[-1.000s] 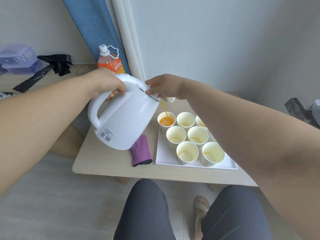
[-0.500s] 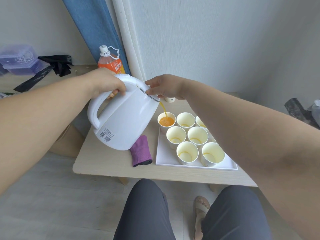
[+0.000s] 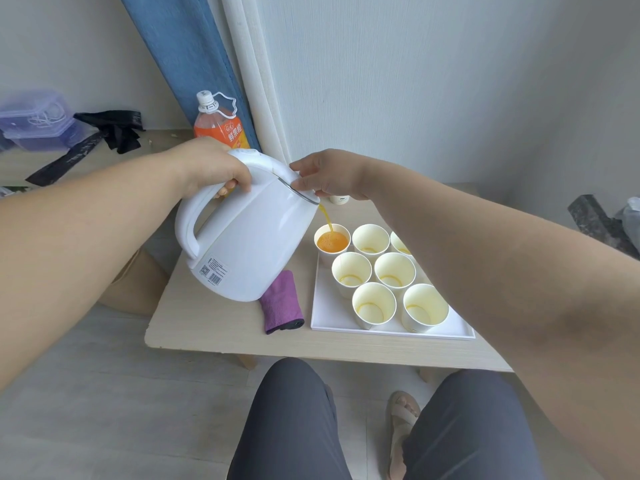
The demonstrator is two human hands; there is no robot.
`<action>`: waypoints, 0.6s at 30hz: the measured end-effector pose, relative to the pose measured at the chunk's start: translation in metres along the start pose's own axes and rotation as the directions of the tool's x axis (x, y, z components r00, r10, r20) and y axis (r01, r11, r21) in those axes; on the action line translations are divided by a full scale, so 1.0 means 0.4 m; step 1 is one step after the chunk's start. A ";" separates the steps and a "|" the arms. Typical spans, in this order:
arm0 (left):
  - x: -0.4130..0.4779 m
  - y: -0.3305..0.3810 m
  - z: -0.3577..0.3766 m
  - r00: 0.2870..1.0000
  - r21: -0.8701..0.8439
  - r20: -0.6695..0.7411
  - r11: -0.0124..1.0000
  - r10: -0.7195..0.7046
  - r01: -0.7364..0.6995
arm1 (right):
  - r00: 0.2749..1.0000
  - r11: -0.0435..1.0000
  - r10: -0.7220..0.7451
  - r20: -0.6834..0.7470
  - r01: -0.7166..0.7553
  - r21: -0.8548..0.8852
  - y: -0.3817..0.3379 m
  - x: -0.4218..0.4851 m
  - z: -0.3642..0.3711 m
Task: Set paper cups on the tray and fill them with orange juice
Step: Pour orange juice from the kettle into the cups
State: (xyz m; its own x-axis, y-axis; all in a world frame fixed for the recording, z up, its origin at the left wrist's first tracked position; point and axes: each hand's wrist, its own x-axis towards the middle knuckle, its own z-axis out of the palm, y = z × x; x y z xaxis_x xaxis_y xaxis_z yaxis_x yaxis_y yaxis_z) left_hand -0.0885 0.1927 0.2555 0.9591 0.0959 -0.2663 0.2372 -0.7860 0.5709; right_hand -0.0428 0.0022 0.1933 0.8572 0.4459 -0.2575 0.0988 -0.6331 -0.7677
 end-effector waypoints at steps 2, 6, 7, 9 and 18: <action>0.002 -0.001 0.004 1.000 0.001 0.001 1.000 -0.001 0.001 | 1.000 1.000 0.002 -0.004 -0.002 0.010 0.003 -0.003 0.001; 0.010 -0.007 0.012 1.000 -0.007 0.005 1.000 -0.007 0.007 | 1.000 0.999 0.012 -0.002 -0.012 0.037 0.012 -0.004 0.005; 0.013 -0.008 0.014 1.000 -0.008 0.008 1.000 -0.006 0.006 | 1.000 0.999 0.012 -0.001 -0.012 0.043 0.015 -0.003 0.007; 0.018 -0.010 0.020 1.000 -0.007 0.016 1.000 -0.008 0.008 | 1.000 0.999 0.013 -0.005 -0.013 0.043 0.020 -0.003 0.010; 0.049 -0.035 0.065 0.999 0.001 0.037 1.000 -0.031 0.031 | 0.998 0.996 0.063 0.015 -0.064 0.066 0.053 0.002 0.030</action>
State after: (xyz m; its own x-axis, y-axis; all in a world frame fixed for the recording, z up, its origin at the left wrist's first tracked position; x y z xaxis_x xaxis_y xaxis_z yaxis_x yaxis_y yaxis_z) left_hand -0.0770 0.1895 0.2222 0.9450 0.0976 -0.3121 0.2664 -0.7832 0.5618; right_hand -0.0462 -0.0033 0.1700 0.8539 0.4149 -0.3143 0.0103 -0.6172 -0.7867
